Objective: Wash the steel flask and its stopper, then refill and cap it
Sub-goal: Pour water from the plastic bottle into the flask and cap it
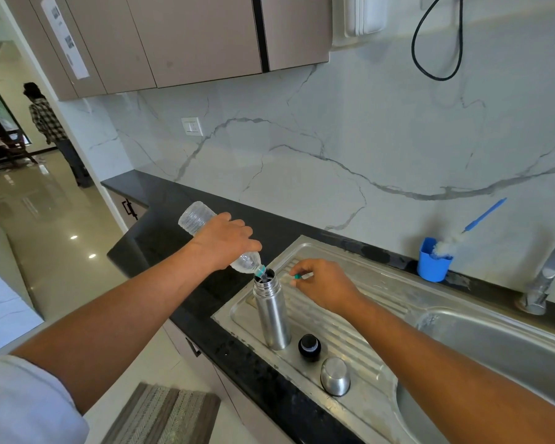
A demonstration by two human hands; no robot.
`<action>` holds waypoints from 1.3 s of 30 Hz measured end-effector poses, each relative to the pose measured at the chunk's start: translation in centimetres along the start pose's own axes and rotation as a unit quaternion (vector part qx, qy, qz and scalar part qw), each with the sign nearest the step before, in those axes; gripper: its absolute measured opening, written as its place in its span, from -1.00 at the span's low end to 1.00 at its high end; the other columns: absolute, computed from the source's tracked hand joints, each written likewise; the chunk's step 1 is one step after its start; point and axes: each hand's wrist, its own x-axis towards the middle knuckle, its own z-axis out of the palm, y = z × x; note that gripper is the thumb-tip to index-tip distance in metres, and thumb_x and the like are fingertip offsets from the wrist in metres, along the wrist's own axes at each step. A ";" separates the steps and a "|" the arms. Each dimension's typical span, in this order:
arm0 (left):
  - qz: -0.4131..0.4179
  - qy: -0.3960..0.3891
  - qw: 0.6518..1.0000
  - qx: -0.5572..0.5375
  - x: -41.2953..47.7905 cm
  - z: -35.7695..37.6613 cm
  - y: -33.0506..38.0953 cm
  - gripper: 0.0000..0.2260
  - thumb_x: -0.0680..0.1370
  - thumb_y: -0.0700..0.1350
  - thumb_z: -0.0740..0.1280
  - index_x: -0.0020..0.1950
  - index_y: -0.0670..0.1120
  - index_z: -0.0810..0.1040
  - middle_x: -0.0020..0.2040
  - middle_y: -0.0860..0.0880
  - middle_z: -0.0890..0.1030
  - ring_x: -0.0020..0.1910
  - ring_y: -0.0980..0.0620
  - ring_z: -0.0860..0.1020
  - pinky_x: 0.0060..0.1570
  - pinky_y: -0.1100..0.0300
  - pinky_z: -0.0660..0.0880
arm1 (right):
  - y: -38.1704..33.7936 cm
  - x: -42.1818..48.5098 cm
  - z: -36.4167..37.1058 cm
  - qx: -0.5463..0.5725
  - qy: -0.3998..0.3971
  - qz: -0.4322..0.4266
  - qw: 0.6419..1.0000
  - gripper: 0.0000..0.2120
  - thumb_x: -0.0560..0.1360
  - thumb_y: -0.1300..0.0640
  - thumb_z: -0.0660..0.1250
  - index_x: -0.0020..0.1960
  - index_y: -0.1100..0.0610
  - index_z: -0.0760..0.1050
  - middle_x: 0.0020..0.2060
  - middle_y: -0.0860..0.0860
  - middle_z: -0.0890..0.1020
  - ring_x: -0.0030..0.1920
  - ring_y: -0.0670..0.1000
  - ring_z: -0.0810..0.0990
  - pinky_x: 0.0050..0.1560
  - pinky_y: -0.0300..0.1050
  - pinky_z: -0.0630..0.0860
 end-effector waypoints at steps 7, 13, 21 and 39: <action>-0.001 -0.002 1.000 0.003 0.0 -0.1 -0.1 -0.34 0.48 -0.11 0.54 0.50 0.18 0.35 0.28 0.01 0.52 0.29 -0.05 0.49 0.25 0.02 0.39 | 0.0 -0.1 -0.2 0.002 0.003 0.001 1.000 -0.78 0.58 0.15 0.42 0.22 0.05 0.67 0.18 -0.06 0.67 0.04 -0.13 0.57 0.07 -0.28 0.45; -0.001 -0.004 1.000 0.010 0.0 -0.3 -0.4 -0.36 0.50 -0.09 0.53 0.50 0.17 0.34 0.29 0.00 0.52 0.31 -0.06 0.48 0.26 0.01 0.39 | 0.0 -0.1 -0.3 0.002 0.001 0.005 1.000 -0.78 0.57 0.15 0.43 0.21 0.05 0.67 0.18 -0.04 0.67 0.07 -0.09 0.61 0.09 -0.27 0.47; -0.002 -0.002 1.000 0.013 -0.1 -0.6 -0.5 -0.36 0.51 -0.12 0.51 0.51 0.18 0.33 0.29 0.00 0.51 0.30 -0.06 0.48 0.25 0.01 0.39 | -0.1 -0.1 -0.5 0.002 0.000 0.003 1.000 -0.78 0.58 0.16 0.41 0.21 0.06 0.67 0.19 -0.05 0.66 0.08 -0.07 0.62 0.11 -0.24 0.49; 0.024 0.003 0.997 0.067 0.5 -2.0 -0.2 -0.35 0.52 -0.09 0.53 0.51 0.17 0.31 0.32 -0.02 0.51 0.32 -0.06 0.47 0.26 0.02 0.37 | 0.1 -0.1 -0.4 0.007 0.004 0.004 1.000 -0.77 0.57 0.16 0.43 0.22 0.05 0.67 0.20 -0.05 0.66 0.12 -0.04 0.63 0.21 -0.16 0.54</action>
